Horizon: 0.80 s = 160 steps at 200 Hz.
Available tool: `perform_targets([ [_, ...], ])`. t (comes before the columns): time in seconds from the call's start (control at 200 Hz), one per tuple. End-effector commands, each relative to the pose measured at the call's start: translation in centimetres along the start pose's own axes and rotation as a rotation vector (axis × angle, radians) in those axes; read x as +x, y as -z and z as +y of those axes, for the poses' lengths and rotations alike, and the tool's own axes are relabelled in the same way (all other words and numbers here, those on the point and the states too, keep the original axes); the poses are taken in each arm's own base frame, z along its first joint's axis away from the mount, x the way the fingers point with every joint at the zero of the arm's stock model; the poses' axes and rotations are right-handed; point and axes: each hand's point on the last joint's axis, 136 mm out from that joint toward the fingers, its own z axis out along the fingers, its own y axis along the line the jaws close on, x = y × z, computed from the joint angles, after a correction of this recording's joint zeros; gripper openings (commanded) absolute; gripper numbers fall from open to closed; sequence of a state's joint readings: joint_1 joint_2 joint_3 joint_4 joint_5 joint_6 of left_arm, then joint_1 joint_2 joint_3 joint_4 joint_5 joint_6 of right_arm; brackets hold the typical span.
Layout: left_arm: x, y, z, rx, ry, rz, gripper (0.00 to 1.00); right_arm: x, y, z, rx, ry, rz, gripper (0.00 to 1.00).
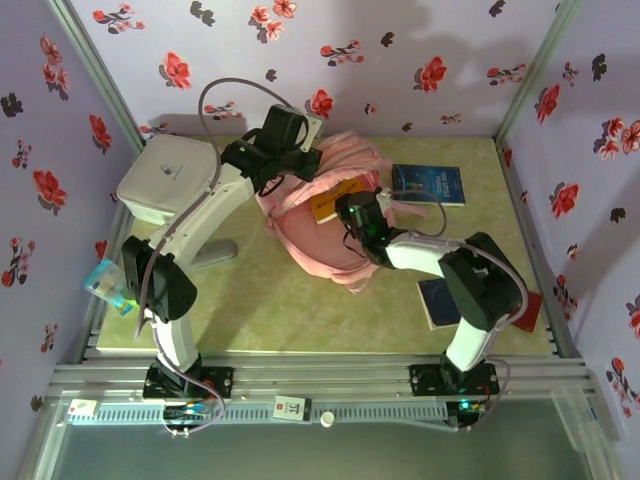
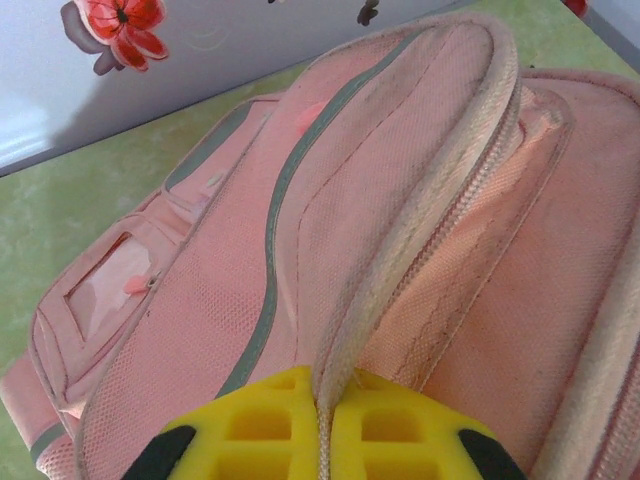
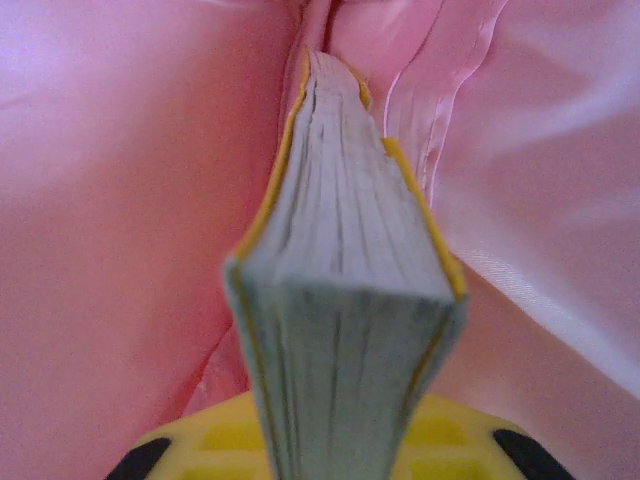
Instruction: Pack books, pencil case, and school supplies into a backpack
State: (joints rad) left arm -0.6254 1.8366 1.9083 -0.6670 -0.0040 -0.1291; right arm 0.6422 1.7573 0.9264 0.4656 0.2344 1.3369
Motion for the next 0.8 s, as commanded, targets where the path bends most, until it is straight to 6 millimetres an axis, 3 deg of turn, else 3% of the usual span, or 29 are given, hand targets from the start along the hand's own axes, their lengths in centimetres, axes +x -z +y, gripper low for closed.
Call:
perform_targets([
  [0.0,-5.8,3.6,0.2,0.020,0.058,-0.199,0.00,0.7,-1.4,3.8,-0.124,-0.065,0.023,0.26],
  [0.11,-5.5,3.1,0.8,0.010,0.068,-0.184,0.00,2.2,-2.9,5.1,-0.171,-0.067,0.123,0.37],
  [0.225,-5.0,2.7,2.1,-0.011,0.088,-0.169,0.00,2.7,-2.6,5.4,-0.209,-0.095,0.144,0.43],
  [0.415,-3.5,2.1,4.5,-0.050,0.097,-0.141,0.00,2.2,0.5,4.8,-0.181,-0.100,0.164,0.53],
  [0.535,-1.9,1.4,5.7,-0.069,0.063,-0.102,0.00,1.7,3.5,4.4,-0.148,-0.071,0.177,0.57],
  [0.635,0.0,0.8,6.7,-0.085,0.059,-0.069,0.00,1.1,6.0,2.3,-0.066,0.001,0.164,0.59],
  [0.795,4.0,0.4,6.8,-0.034,0.090,0.002,0.01,-2.0,10.9,-3.5,0.207,0.161,0.053,0.73],
])
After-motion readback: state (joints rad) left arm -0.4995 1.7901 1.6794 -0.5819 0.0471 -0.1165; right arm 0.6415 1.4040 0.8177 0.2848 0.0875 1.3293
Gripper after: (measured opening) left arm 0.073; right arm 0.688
